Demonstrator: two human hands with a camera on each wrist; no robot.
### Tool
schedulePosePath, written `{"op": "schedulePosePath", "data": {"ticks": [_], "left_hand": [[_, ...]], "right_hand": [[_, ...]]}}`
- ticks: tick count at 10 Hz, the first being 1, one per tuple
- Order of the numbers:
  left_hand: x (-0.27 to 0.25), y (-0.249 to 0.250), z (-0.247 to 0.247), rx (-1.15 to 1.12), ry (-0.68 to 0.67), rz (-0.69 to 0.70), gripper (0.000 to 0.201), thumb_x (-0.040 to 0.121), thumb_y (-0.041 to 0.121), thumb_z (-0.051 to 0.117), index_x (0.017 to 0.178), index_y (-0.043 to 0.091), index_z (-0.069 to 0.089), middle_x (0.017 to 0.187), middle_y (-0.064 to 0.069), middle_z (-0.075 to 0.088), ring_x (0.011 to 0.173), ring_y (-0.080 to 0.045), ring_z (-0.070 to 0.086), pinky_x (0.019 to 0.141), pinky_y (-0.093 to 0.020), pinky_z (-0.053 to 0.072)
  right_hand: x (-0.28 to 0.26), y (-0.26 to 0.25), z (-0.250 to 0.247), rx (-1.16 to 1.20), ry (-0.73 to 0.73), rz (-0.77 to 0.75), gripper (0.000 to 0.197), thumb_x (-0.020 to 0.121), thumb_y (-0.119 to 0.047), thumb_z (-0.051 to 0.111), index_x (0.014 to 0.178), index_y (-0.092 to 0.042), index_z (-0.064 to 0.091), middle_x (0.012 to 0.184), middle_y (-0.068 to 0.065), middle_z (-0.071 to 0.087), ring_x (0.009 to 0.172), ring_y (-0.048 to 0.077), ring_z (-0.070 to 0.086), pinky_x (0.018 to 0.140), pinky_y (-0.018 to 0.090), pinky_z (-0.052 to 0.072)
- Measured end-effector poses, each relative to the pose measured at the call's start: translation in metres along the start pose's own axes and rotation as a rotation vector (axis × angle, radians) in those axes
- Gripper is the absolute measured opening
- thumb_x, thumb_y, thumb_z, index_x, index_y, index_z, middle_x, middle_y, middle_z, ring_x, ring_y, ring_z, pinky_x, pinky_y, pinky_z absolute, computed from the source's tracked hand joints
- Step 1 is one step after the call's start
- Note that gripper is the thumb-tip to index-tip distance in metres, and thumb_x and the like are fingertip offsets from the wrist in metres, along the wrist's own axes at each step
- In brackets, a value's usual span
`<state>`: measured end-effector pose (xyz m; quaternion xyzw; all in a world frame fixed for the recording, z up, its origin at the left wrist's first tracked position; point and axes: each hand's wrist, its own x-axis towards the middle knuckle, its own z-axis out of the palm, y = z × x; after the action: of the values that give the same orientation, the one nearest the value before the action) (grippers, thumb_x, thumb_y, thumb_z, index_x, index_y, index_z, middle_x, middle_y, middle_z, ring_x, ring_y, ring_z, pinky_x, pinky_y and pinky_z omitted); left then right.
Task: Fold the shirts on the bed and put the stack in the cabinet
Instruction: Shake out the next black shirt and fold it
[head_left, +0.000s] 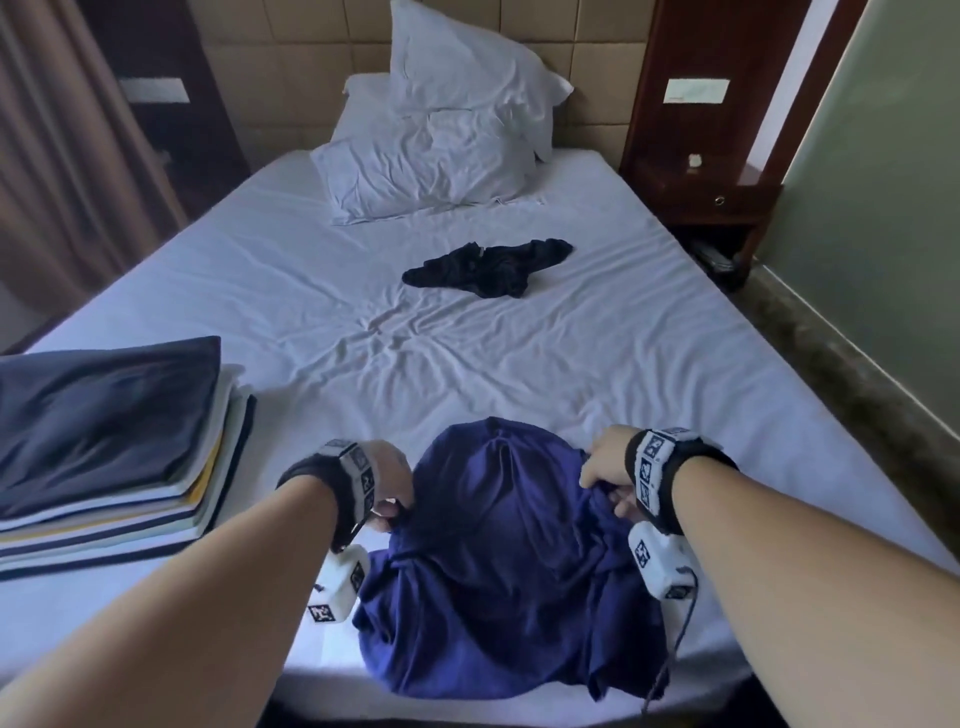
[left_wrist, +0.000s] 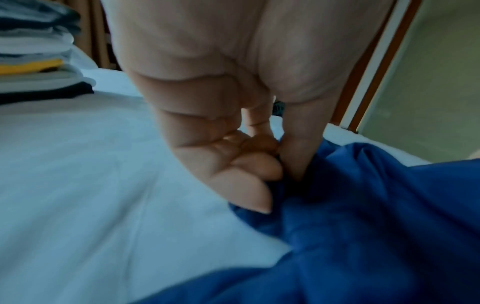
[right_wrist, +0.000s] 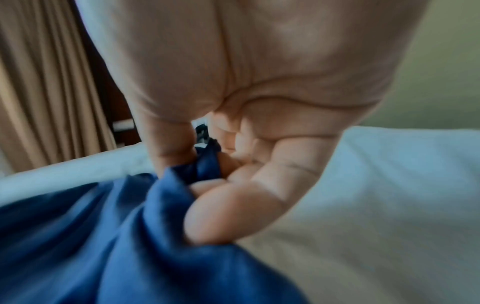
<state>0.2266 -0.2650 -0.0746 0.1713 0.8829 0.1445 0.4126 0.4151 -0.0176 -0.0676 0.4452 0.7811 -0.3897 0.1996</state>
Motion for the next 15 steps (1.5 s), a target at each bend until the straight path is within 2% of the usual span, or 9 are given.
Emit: {"op": "schedulePosePath", "data": {"ticks": [1,3,6,7,10,11,12,13,15], "left_hand": [[-0.009,0.011,-0.017,-0.140,0.074,0.088,0.017,0.095,0.004,0.066,0.110,0.008,0.059,0.109,-0.017,0.069,0.091,-0.030,0.075,0.074,-0.038,0.065],[-0.019,0.034,-0.111,-1.044,0.411,0.345,0.024,0.095,-0.006,0.057,0.114,0.008,0.054,0.110,-0.017,0.062,0.083,-0.025,0.068,0.070,-0.032,0.062],[0.027,0.040,-0.206,-0.490,0.908,0.474,0.063,0.086,0.027,0.077,0.143,0.021,0.051,0.135,-0.004,0.056,0.123,-0.024,0.056,0.110,-0.037,0.042],[0.093,0.037,-0.170,-0.167,0.756,0.359,0.076,0.096,0.031,0.066,0.160,0.018,0.028,0.165,-0.010,0.023,0.151,-0.024,0.026,0.120,-0.034,0.024],[0.249,0.056,-0.108,0.331,0.375,0.071,0.062,0.101,0.041,0.047,0.158,0.040,0.021,0.167,-0.013,0.013,0.150,-0.041,0.019,0.121,-0.056,0.020],[0.285,0.050,-0.123,0.332,0.381,0.159,0.050,0.103,0.037,0.042,0.151,0.044,0.031,0.153,-0.014,0.039,0.137,-0.041,0.040,0.118,-0.048,0.028],[0.314,0.043,-0.142,0.344,0.434,0.304,0.018,0.103,0.045,0.027,0.110,0.049,0.043,0.090,0.003,0.046,0.083,-0.007,0.043,0.080,-0.029,0.035],[0.311,0.055,-0.150,0.414,0.273,0.164,0.008,0.110,0.028,0.040,0.102,0.029,0.042,0.088,0.005,0.040,0.089,-0.016,0.041,0.078,-0.025,0.029],[0.305,0.060,-0.153,0.388,0.261,0.114,0.044,0.109,0.020,0.041,0.151,0.008,0.043,0.151,-0.016,0.047,0.140,-0.031,0.045,0.112,-0.035,0.034]], "right_hand": [[-0.013,-0.043,-0.005,0.351,-0.059,-0.118,0.014,0.090,-0.003,0.065,0.104,-0.007,0.064,0.077,0.013,0.062,0.061,0.029,0.065,0.054,0.041,0.059],[-0.023,-0.159,-0.010,0.744,-0.077,-0.485,0.015,0.100,-0.001,0.056,0.101,-0.016,0.061,0.096,0.014,0.065,0.075,0.031,0.071,0.066,0.044,0.062],[0.049,-0.291,-0.048,0.546,0.130,-0.702,0.063,0.087,-0.009,0.066,0.144,-0.027,0.049,0.105,0.010,0.064,0.096,0.022,0.060,0.093,0.037,0.054],[0.104,-0.268,-0.047,0.264,0.257,-0.561,0.055,0.095,-0.012,0.064,0.148,-0.010,0.048,0.118,0.007,0.059,0.099,0.023,0.062,0.082,0.018,0.046],[0.242,-0.225,-0.048,-0.031,0.312,-0.335,0.040,0.094,-0.018,0.063,0.134,-0.012,0.064,0.139,0.009,0.061,0.123,0.029,0.059,0.100,0.030,0.046],[0.278,-0.240,-0.050,-0.073,0.317,-0.362,0.060,0.095,-0.024,0.062,0.152,-0.016,0.044,0.166,0.001,0.024,0.140,0.022,0.044,0.098,0.024,0.038],[0.308,-0.260,-0.051,-0.134,0.293,-0.383,0.073,0.097,-0.021,0.061,0.160,-0.019,0.025,0.170,-0.006,-0.006,0.151,0.021,0.023,0.102,0.023,0.033],[0.328,-0.278,-0.052,-0.273,0.274,-0.330,0.076,0.096,-0.014,0.055,0.161,-0.025,0.019,0.169,-0.003,-0.010,0.152,0.028,0.017,0.111,0.029,0.032],[0.316,-0.272,-0.057,-0.386,0.267,-0.358,0.048,0.093,-0.023,0.060,0.140,-0.014,0.056,0.144,0.012,0.053,0.131,0.030,0.051,0.097,0.032,0.046]]}}
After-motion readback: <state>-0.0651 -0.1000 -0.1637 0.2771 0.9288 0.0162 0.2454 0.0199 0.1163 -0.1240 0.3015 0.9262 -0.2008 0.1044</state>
